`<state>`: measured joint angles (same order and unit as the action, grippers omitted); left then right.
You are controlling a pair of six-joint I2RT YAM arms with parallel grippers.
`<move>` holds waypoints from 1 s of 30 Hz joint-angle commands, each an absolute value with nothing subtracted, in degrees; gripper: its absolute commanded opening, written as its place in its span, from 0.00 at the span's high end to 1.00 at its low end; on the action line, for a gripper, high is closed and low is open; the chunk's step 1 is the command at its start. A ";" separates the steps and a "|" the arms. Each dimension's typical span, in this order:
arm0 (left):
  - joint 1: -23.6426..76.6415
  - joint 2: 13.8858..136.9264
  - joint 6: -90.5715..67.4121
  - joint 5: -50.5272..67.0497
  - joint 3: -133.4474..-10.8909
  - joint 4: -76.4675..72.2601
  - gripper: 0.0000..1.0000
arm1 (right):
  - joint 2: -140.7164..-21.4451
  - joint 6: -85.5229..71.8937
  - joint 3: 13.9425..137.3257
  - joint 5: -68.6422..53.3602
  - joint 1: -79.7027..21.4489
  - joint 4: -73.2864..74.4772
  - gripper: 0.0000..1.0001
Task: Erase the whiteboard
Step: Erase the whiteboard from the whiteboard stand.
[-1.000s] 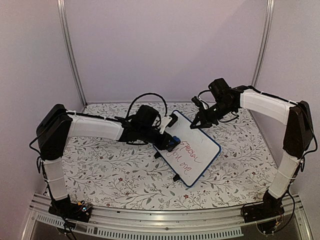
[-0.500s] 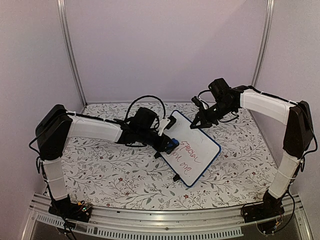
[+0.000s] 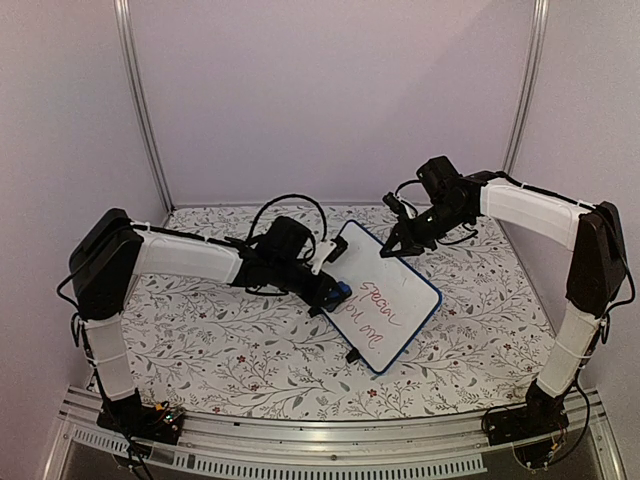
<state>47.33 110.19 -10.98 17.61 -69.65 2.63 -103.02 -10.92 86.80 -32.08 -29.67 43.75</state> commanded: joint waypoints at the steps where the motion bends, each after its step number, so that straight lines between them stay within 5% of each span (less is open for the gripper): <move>1: 45.38 108.85 -9.64 14.96 -71.30 5.66 1.00 | -103.97 -8.86 85.42 -31.46 -31.29 48.01 1.00; 30: 46.51 111.79 -11.22 16.02 -69.51 4.76 1.00 | -103.80 -8.79 85.25 -31.11 -31.29 48.09 1.00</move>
<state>45.34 110.78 -10.24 14.98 -72.18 5.04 -103.02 -10.76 86.80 -32.08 -29.82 43.62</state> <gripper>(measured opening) 0.240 0.031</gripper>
